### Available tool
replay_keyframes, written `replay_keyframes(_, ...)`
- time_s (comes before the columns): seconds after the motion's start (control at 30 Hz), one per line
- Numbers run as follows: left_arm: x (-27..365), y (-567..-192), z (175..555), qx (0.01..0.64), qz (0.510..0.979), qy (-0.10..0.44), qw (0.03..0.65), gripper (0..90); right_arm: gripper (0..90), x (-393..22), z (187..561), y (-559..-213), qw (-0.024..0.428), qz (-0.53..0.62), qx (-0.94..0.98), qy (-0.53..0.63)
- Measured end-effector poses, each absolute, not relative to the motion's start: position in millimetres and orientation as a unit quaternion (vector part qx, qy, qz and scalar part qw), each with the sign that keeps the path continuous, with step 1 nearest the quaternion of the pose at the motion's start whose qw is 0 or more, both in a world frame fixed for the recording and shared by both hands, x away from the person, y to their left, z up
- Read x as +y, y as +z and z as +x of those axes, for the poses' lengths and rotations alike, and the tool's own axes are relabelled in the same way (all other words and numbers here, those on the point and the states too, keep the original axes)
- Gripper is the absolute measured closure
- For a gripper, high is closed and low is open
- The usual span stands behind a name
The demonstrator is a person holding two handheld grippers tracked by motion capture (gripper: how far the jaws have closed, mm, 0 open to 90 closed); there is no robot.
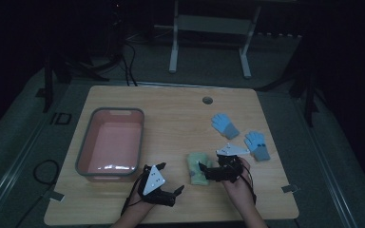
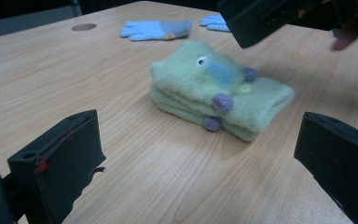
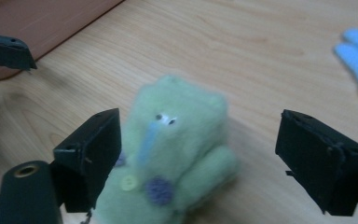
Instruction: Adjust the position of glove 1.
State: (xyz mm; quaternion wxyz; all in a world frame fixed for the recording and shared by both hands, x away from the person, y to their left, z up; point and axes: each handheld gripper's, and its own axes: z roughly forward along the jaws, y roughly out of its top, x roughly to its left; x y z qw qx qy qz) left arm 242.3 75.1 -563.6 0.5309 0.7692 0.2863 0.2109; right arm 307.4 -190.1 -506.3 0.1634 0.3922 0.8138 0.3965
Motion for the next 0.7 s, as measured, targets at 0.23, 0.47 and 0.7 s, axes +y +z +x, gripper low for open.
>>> replay_keyframes(0.23, 70.0, -562.9, 243.6, 0.276, 0.795, 0.187, 0.507, 1.1, 14.1, -197.6, 316.9, -503.9, 0.145, 0.362, 0.832, 0.394)
replay_keyframes(0.47, 62.4, -556.6, 244.4, 0.271, 0.820, 0.157, 0.478, 1.1, 12.8, -216.4, 328.6, -507.4, 0.092, 0.377, 0.824, 0.413)
replay_keyframes(0.7, 51.7, -554.4, 245.0, 0.245, 0.852, 0.134, 0.444, 1.1, 14.2, -218.3, 329.2, -501.7, 0.096, 0.364, 0.830, 0.411)
